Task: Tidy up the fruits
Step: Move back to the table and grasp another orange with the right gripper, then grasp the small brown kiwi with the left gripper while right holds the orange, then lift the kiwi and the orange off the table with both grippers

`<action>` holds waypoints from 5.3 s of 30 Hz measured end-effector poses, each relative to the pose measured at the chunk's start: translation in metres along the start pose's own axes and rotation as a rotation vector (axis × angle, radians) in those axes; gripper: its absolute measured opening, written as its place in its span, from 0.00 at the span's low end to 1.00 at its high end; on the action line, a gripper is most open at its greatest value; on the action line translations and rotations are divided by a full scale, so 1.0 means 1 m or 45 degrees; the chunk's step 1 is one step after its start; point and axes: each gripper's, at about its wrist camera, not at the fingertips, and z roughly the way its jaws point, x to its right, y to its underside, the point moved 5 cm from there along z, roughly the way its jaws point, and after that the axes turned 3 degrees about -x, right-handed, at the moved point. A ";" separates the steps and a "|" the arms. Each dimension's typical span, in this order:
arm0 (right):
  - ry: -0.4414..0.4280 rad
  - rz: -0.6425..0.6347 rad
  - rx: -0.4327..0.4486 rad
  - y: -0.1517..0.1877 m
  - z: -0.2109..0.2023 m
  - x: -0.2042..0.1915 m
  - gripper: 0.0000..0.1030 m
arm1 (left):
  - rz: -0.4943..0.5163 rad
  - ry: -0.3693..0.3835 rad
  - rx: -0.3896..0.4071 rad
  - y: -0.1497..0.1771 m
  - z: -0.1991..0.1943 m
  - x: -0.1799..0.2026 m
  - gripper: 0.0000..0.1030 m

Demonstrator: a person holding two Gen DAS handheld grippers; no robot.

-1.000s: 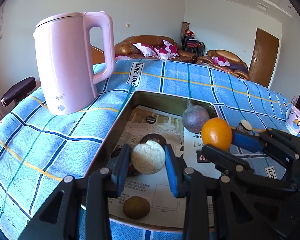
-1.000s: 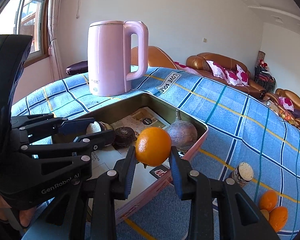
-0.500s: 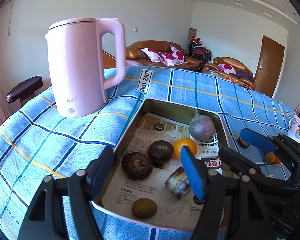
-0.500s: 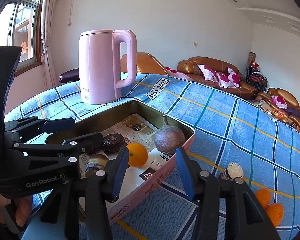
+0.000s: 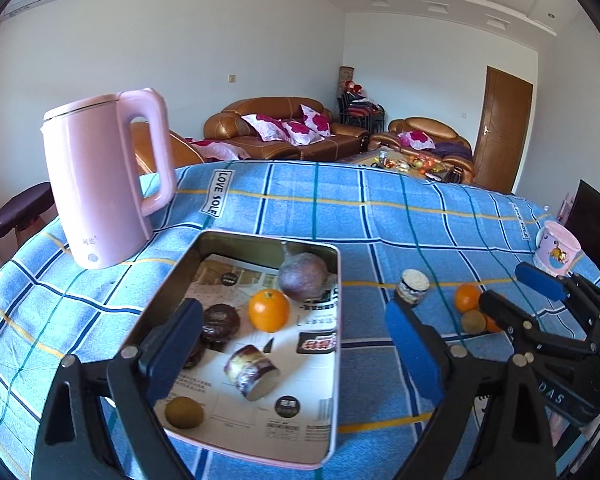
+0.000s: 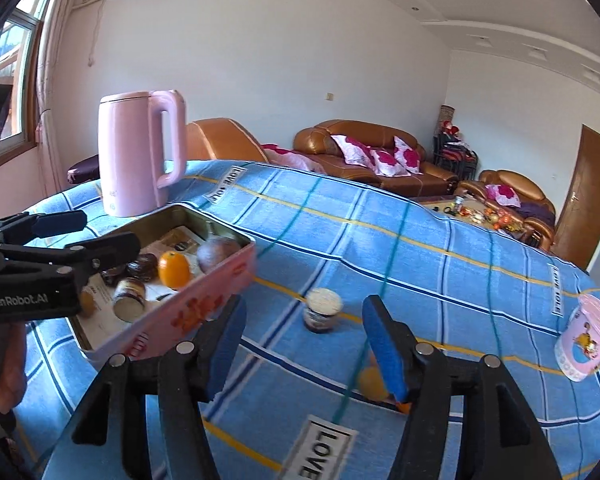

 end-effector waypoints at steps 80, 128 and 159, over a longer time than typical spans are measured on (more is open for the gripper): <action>0.017 0.367 -0.099 0.034 0.008 0.086 0.47 | 0.119 0.285 -0.173 0.012 0.072 0.130 0.31; 0.026 0.265 0.176 0.023 -0.035 0.073 0.47 | 0.185 0.231 0.075 0.005 0.034 0.127 0.31; 0.068 0.224 0.289 0.023 -0.054 0.067 0.47 | 0.195 0.170 0.157 0.006 0.017 0.120 0.31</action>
